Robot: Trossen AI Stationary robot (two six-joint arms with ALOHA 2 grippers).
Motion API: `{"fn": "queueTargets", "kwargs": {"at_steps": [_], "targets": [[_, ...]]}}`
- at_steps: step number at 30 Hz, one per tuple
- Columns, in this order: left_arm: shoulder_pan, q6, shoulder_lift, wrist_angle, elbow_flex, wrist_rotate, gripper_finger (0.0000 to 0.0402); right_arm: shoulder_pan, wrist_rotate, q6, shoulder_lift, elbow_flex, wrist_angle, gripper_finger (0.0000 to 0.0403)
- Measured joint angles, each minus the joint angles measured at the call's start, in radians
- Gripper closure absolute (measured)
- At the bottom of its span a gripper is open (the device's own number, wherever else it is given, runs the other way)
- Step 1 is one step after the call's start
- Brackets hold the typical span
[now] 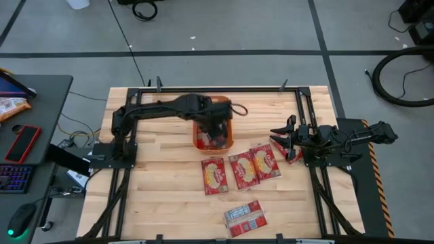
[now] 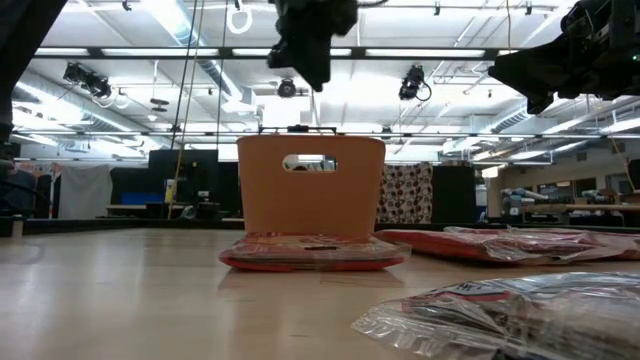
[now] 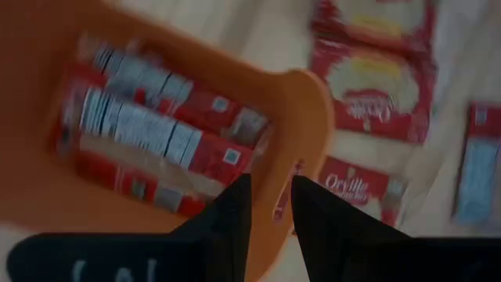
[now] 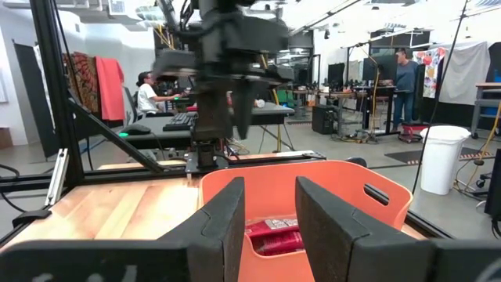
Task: Sort popcorn bags into baskets
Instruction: Put the popcorn bag into the orange bin
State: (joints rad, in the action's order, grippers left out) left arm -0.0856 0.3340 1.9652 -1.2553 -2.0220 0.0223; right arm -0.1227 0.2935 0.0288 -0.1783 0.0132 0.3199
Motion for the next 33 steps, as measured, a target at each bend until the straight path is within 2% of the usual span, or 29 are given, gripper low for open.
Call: {"fn": "queueTargets", "kwargs": {"at_steps": [4,6,10,17,21,33], "targets": [[0.104,-0.274,0.0,0.001,0.0,0.041,0.0306,0.0,0.0,0.0,0.0,0.0,0.0,0.0284],[0.165,-0.374,0.005,0.008,0.0,0.109,0.0306,0.0,0.0,0.0,0.0,0.0,0.0,0.0283],[0.275,-0.477,0.034,0.025,0.0,0.289,0.03,0.0,0.0,0.0,0.0,0.0,0.0,0.0284],[0.407,-0.557,0.165,-0.006,0.0,0.323,0.0253,0.0,0.0,0.0,0.0,0.0,0.0,0.0284],[0.461,-0.644,0.255,-0.067,0.0,0.39,0.0231,0.0,-0.003,0.0,0.0,0.0,0.0,0.0284],[0.512,-0.679,0.399,-0.137,0.0,0.382,0.0228,0.0,-0.007,0.0,0.0,0.0,0.0,0.0284]]}}
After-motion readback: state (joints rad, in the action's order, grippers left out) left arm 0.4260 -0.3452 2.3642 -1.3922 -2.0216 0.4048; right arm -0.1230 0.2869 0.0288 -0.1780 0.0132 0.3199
